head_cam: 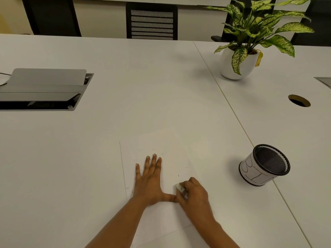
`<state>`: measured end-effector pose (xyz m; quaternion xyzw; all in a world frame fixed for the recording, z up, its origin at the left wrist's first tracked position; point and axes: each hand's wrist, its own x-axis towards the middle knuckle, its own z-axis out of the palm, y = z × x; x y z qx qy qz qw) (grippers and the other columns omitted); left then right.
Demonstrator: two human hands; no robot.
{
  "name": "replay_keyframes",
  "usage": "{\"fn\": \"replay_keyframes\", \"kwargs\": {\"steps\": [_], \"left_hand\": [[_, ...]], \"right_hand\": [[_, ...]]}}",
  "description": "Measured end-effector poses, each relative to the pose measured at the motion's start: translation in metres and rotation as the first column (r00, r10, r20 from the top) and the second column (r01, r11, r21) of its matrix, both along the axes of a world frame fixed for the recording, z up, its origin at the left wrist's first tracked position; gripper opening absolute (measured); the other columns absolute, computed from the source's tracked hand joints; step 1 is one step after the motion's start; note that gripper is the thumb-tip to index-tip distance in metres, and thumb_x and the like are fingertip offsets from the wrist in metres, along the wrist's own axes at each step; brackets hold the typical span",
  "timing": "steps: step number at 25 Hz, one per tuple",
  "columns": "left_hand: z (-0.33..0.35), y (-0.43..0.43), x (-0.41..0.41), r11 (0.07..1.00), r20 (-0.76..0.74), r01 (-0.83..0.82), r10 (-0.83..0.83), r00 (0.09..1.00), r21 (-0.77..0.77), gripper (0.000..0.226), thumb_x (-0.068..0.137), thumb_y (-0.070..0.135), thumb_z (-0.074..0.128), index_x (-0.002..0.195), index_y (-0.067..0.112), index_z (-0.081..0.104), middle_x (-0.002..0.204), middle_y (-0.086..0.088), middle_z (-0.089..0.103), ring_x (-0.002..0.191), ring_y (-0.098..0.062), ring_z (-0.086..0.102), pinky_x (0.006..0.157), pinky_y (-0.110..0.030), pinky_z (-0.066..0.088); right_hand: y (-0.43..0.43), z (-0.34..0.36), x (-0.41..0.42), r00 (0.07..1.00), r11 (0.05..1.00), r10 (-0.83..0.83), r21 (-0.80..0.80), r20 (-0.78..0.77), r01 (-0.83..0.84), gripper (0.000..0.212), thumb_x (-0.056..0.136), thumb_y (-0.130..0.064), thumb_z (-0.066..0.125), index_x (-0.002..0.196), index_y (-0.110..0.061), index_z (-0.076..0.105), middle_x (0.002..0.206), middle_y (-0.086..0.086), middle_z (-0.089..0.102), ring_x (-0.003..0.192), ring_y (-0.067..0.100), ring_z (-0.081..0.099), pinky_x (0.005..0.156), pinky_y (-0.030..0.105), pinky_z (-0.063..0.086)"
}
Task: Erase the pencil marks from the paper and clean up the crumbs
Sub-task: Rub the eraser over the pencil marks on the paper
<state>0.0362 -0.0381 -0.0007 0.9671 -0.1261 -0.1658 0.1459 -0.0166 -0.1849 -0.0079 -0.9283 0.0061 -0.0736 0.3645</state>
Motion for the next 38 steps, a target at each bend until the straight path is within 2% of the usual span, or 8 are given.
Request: {"fn": "replay_keyframes", "kwargs": {"steps": [4, 8, 14, 20, 26, 33, 36, 38], "left_hand": [[0.000, -0.001, 0.000, 1.000, -0.012, -0.002, 0.002, 1.000, 0.021, 0.154, 0.015, 0.100, 0.010, 0.140, 0.017, -0.026, 0.139, 0.004, -0.040, 0.128, -0.016, -0.039, 0.106, -0.050, -0.022], [0.000, -0.001, 0.000, 0.999, -0.022, -0.014, 0.015, 1.000, 0.036, 0.145, 0.037, 0.095, 0.040, 0.139, 0.018, -0.027, 0.139, 0.003, -0.040, 0.127, -0.016, -0.039, 0.105, -0.050, -0.023], [-0.001, -0.002, -0.001, 0.998, -0.017, -0.033, 0.034, 0.999, 0.045, 0.139, 0.048, 0.088, 0.050, 0.142, 0.017, -0.024, 0.145, 0.002, -0.035, 0.134, -0.018, -0.033, 0.108, -0.051, -0.020], [-0.001, -0.001, -0.001, 0.998, -0.016, -0.028, 0.029, 0.999, 0.056, 0.140, 0.047, 0.089, 0.050, 0.141, 0.017, -0.025, 0.139, 0.003, -0.039, 0.128, -0.016, -0.038, 0.109, -0.052, -0.018], [-0.002, -0.002, -0.001, 0.999, -0.021, -0.030, 0.031, 0.999, 0.044, 0.142, 0.043, 0.090, 0.048, 0.141, 0.017, -0.025, 0.146, 0.000, -0.035, 0.132, -0.017, -0.035, 0.109, -0.052, -0.018], [-0.002, -0.002, -0.001, 0.998, -0.014, -0.036, 0.037, 0.999, 0.044, 0.141, 0.045, 0.089, 0.049, 0.140, 0.017, -0.026, 0.139, 0.002, -0.039, 0.128, -0.017, -0.038, 0.108, -0.051, -0.020], [-0.003, -0.002, 0.000, 0.998, -0.009, -0.038, 0.038, 0.999, 0.048, 0.146, 0.035, 0.095, 0.038, 0.141, 0.017, -0.026, 0.148, -0.001, -0.034, 0.130, -0.017, -0.037, 0.108, -0.051, -0.020], [-0.004, -0.002, 0.000, 0.998, -0.007, -0.035, 0.036, 0.999, 0.058, 0.139, 0.047, 0.089, 0.046, 0.141, 0.017, -0.025, 0.148, -0.001, -0.033, 0.132, -0.018, -0.034, 0.108, -0.051, -0.020]], "right_hand": [[-0.020, 0.004, 0.025, 0.988, 0.988, -0.151, -0.023, 0.021, 0.151, 0.013, 0.080, -0.011, 0.064, 0.071, -0.003, 0.063, 0.067, 0.000, 0.046, 0.051, 0.003, 0.039, 0.049, 0.008, 0.029], [-0.019, 0.007, 0.034, 0.971, 0.970, -0.239, -0.037, 0.008, 0.239, 0.012, 0.083, -0.011, 0.061, 0.074, -0.002, 0.062, 0.071, 0.002, 0.047, 0.054, 0.004, 0.038, 0.050, 0.011, 0.028], [0.005, 0.005, 0.013, 0.999, 0.998, -0.035, 0.050, 0.014, 0.034, 0.015, 0.083, -0.011, 0.061, 0.070, -0.003, 0.062, 0.064, -0.011, 0.036, 0.053, -0.002, 0.038, 0.055, 0.004, 0.036], [-0.016, 0.008, 0.047, 0.971, 0.971, -0.237, -0.017, -0.002, 0.237, 0.016, 0.086, -0.012, 0.058, 0.074, -0.002, 0.061, 0.068, -0.003, 0.040, 0.053, 0.003, 0.037, 0.048, 0.012, 0.029], [0.007, 0.000, 0.023, 1.000, 0.999, -0.019, 0.046, 0.025, 0.018, 0.009, 0.083, -0.011, 0.061, 0.079, -0.004, 0.064, 0.067, -0.009, 0.039, 0.056, -0.002, 0.040, 0.053, 0.005, 0.035], [-0.017, 0.006, 0.060, 0.956, 0.956, -0.293, 0.001, -0.004, 0.293, 0.014, 0.086, -0.013, 0.057, 0.085, 0.000, 0.063, 0.077, 0.003, 0.046, 0.060, 0.011, 0.040, 0.051, 0.010, 0.027], [0.006, 0.002, 0.045, 0.986, 0.986, -0.166, 0.010, 0.016, 0.165, 0.007, 0.084, -0.008, 0.059, 0.083, -0.002, 0.063, 0.075, 0.000, 0.044, 0.058, 0.006, 0.040, 0.052, 0.008, 0.030], [0.021, -0.003, 0.029, 1.000, 1.000, -0.008, 0.010, 0.016, 0.008, 0.006, 0.083, -0.007, 0.059, 0.082, -0.002, 0.063, 0.073, -0.002, 0.042, 0.057, 0.003, 0.039, 0.052, 0.007, 0.030]]}}
